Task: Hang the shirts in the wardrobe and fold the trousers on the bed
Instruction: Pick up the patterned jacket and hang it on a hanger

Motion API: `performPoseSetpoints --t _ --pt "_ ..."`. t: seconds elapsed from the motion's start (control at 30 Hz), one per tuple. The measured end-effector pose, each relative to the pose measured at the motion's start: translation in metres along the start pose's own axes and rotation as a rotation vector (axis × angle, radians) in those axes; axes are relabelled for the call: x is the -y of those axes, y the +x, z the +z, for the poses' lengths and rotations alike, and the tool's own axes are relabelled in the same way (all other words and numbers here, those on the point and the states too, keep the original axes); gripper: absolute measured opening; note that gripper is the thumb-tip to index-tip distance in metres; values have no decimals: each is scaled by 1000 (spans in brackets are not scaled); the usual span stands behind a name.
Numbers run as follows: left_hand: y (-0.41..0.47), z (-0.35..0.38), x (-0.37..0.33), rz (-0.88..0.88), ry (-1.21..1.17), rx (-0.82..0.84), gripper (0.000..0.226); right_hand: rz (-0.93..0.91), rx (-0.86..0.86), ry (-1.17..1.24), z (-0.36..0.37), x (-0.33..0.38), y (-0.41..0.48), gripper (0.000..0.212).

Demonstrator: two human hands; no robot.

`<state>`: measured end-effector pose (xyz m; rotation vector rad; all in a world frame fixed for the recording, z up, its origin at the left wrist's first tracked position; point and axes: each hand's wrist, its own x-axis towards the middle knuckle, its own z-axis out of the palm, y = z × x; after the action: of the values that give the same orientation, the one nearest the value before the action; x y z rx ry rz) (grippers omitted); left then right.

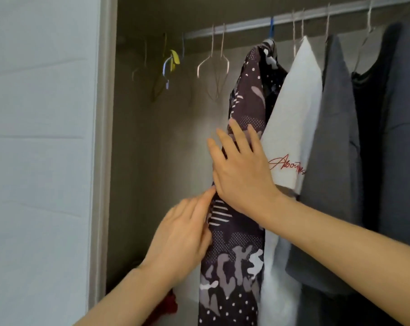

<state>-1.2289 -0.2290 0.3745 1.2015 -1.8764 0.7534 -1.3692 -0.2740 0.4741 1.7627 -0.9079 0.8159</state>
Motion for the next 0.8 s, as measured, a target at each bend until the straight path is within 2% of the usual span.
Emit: performPoseSetpoints --t 0.23,0.47,0.8 --pt "-52 -43 -13 -213 265 31 63 -157 34 166 -15 30 -44 57" --pt "-140 -87 -52 -425 509 96 49 -349 -52 497 -31 67 -103 48" --pt "-295 -154 -137 -801 773 299 56 -705 -96 881 -70 173 -192 35"
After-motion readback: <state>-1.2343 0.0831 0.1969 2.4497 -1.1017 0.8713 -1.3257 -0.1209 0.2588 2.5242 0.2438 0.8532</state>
